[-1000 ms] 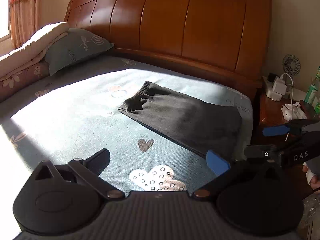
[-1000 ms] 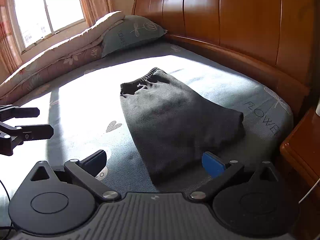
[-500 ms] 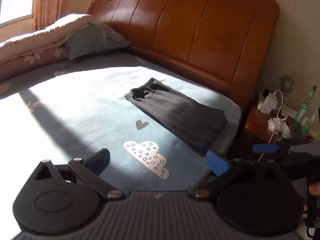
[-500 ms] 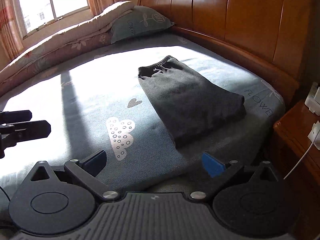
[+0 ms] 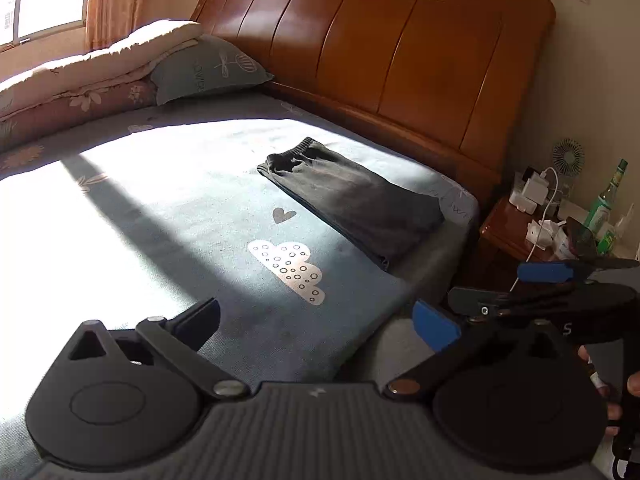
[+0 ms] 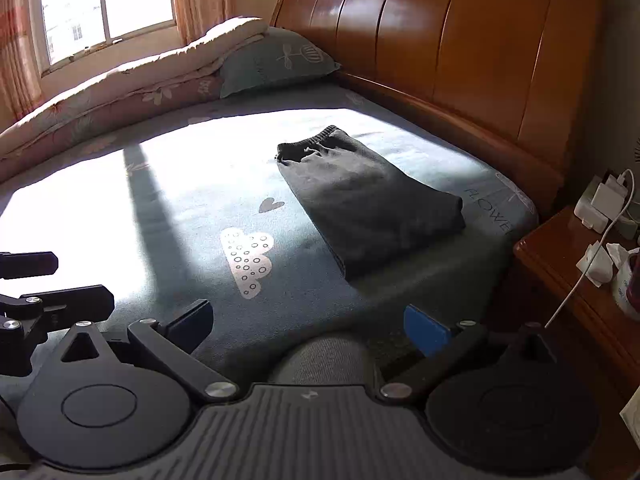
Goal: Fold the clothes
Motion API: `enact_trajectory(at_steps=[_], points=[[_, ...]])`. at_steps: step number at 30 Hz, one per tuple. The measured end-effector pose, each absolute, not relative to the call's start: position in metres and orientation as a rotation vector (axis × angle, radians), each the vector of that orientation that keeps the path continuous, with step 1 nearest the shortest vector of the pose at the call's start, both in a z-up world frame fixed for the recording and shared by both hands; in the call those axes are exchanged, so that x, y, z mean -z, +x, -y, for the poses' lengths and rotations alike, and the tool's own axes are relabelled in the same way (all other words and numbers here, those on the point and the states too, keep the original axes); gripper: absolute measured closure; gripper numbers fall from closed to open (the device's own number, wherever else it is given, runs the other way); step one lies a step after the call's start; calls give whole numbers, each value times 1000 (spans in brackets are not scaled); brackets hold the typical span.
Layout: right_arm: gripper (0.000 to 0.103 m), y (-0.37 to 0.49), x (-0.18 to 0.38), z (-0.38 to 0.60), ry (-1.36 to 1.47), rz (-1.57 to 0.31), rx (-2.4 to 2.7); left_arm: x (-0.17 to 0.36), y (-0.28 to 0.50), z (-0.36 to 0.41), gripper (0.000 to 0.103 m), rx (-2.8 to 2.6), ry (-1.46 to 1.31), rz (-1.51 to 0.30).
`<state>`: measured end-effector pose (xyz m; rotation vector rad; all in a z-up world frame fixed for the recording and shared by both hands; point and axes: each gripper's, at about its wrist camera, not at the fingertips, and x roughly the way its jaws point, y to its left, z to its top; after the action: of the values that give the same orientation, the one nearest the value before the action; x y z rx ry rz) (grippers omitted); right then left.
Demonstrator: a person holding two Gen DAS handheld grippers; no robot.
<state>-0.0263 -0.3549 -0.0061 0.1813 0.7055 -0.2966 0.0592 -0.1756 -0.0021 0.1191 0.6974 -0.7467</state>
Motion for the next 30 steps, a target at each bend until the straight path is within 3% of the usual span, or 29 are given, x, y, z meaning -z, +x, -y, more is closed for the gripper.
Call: enact_trajectory(at_steps=[30], points=[[0, -34, 7, 337, 132, -716, 282, 14, 54, 172, 1, 724, 126, -749]])
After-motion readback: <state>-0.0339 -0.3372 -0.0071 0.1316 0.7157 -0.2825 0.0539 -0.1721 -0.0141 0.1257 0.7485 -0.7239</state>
